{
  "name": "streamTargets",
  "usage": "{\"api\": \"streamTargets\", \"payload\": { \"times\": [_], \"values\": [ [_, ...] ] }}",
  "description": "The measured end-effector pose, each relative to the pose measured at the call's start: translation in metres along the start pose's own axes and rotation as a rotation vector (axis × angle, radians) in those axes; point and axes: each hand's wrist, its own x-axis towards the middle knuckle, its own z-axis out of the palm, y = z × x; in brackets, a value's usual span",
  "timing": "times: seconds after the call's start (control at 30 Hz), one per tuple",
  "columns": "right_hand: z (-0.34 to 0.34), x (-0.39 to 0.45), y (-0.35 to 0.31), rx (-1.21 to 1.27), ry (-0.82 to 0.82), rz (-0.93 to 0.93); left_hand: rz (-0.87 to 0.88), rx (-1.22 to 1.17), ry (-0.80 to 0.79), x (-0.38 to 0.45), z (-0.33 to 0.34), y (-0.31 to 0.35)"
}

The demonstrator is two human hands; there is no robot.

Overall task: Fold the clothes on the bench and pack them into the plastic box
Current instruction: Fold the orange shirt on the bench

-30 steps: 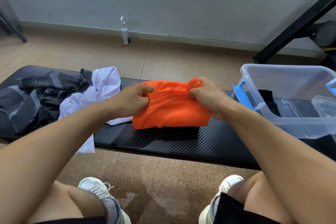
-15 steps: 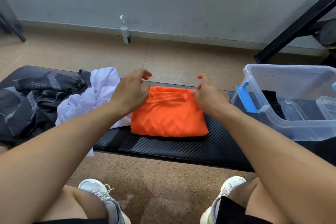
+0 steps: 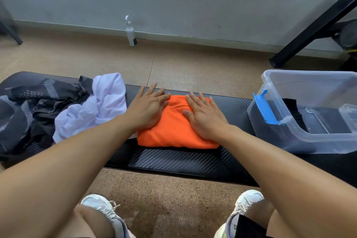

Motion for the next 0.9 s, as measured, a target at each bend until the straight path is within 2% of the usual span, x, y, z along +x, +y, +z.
{"api": "streamTargets", "payload": {
  "times": [0.07,0.13,0.2,0.23,0.3,0.37,0.43,0.53,0.63,0.77,0.83,0.9],
  "values": [
    [-0.005,0.002,0.000,-0.020,-0.006,0.015,-0.046,-0.011,0.089,0.002,-0.004,0.000],
    [-0.012,-0.002,-0.006,-0.030,0.056,0.005,-0.052,-0.061,0.230,0.000,-0.011,0.004],
    [-0.016,-0.011,-0.017,-0.028,0.131,-0.083,-0.016,-0.142,0.303,-0.006,-0.017,0.016],
    [-0.015,-0.015,-0.022,-0.029,0.139,-0.141,-0.003,-0.170,0.281,-0.009,-0.018,0.022],
    [-0.009,-0.018,-0.022,-0.060,0.072,-0.200,0.012,-0.111,0.133,-0.019,-0.010,0.033],
    [-0.001,-0.011,-0.009,-0.080,-0.013,-0.144,0.024,0.047,-0.009,-0.025,0.005,0.033],
    [-0.001,0.000,0.006,-0.019,-0.027,-0.030,-0.013,0.073,-0.057,-0.021,0.011,0.025],
    [-0.010,0.008,0.020,0.052,0.030,0.138,-0.062,0.008,-0.071,-0.012,0.010,0.018],
    [-0.021,0.007,0.019,0.043,0.092,0.275,-0.040,-0.010,-0.082,-0.011,0.011,0.016],
    [-0.036,0.002,0.010,0.023,0.021,0.317,0.025,-0.108,-0.070,-0.009,0.005,0.013],
    [-0.045,-0.004,0.004,0.190,0.045,0.311,0.059,-0.150,-0.056,-0.008,0.001,0.010],
    [-0.053,-0.011,-0.002,0.369,0.117,0.296,0.097,-0.084,0.018,-0.008,0.001,0.009]
  ]
}}
